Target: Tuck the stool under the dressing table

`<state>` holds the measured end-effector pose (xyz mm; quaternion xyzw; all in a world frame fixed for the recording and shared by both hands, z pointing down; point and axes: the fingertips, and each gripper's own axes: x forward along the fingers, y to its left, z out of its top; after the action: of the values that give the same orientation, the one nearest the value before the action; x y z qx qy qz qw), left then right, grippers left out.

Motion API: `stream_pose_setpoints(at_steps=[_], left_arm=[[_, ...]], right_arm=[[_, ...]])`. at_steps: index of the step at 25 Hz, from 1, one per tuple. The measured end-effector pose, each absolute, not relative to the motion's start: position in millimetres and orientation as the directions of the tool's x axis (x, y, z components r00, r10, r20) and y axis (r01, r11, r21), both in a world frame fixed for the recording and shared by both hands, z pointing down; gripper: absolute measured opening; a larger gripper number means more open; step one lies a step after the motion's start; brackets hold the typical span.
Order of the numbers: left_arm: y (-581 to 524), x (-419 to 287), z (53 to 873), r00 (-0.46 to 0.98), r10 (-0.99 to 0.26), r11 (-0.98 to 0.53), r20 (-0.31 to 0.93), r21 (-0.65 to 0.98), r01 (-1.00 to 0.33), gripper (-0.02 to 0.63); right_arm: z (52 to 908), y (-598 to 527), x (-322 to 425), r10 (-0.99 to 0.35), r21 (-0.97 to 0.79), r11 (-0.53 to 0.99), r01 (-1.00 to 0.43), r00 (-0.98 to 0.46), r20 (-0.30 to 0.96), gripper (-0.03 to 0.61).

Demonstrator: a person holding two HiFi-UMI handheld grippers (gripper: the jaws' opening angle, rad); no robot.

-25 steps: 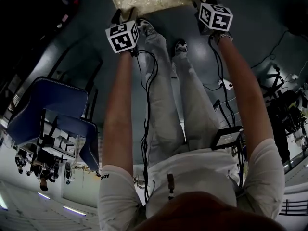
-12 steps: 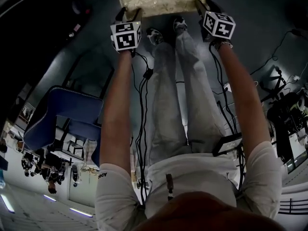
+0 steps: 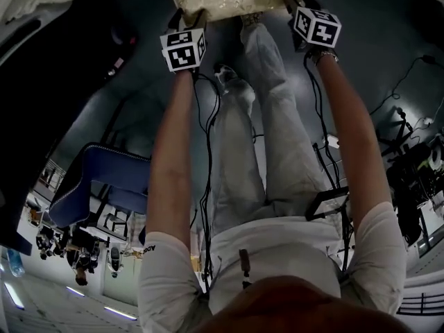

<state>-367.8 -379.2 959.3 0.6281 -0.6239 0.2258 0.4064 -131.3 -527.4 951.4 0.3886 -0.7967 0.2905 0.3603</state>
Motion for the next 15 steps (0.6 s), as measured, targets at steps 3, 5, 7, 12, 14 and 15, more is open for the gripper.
stream_pose_setpoints(at_steps=[3, 5, 7, 12, 14, 15], left_arm=[[-431.7, -389.3, 967.7, 0.084, -0.624, 0.125, 0.777, 0.206, -0.971, 0.27], [-461.6, -401.8, 986.0, 0.061, -0.629, 0.135, 0.775, 0.186, -0.973, 0.261], [-489.4, -418.2, 994.3, 0.043, -0.636, 0.135, 0.771, 0.166, -0.977, 0.256], [-548.1, -449.6, 991.8, 0.019, -0.649, 0.153, 0.761, 0.156, -0.976, 0.253], [-569.9, -452.8, 991.7, 0.017, -0.65, 0.147, 0.759, 0.148, -0.978, 0.255], [-579.4, -454.1, 990.8, 0.016, -0.651, 0.145, 0.759, 0.145, -0.979, 0.255]], right_arm=[[959.8, -578.6, -152.3, -0.412, -0.177, 0.556, -0.812, -0.454, 0.79, 0.207], [981.1, -607.2, -165.3, -0.395, -0.19, 0.579, -0.793, -0.476, 0.786, 0.209], [991.9, -634.1, -182.3, -0.389, -0.201, 0.593, -0.78, -0.496, 0.776, 0.209], [990.7, -699.8, -218.3, -0.412, -0.187, 0.614, -0.767, -0.514, 0.753, 0.21], [990.4, -723.9, -223.7, -0.413, -0.182, 0.624, -0.76, -0.518, 0.749, 0.21], [989.5, -734.4, -226.1, -0.409, -0.181, 0.629, -0.756, -0.521, 0.749, 0.21]])
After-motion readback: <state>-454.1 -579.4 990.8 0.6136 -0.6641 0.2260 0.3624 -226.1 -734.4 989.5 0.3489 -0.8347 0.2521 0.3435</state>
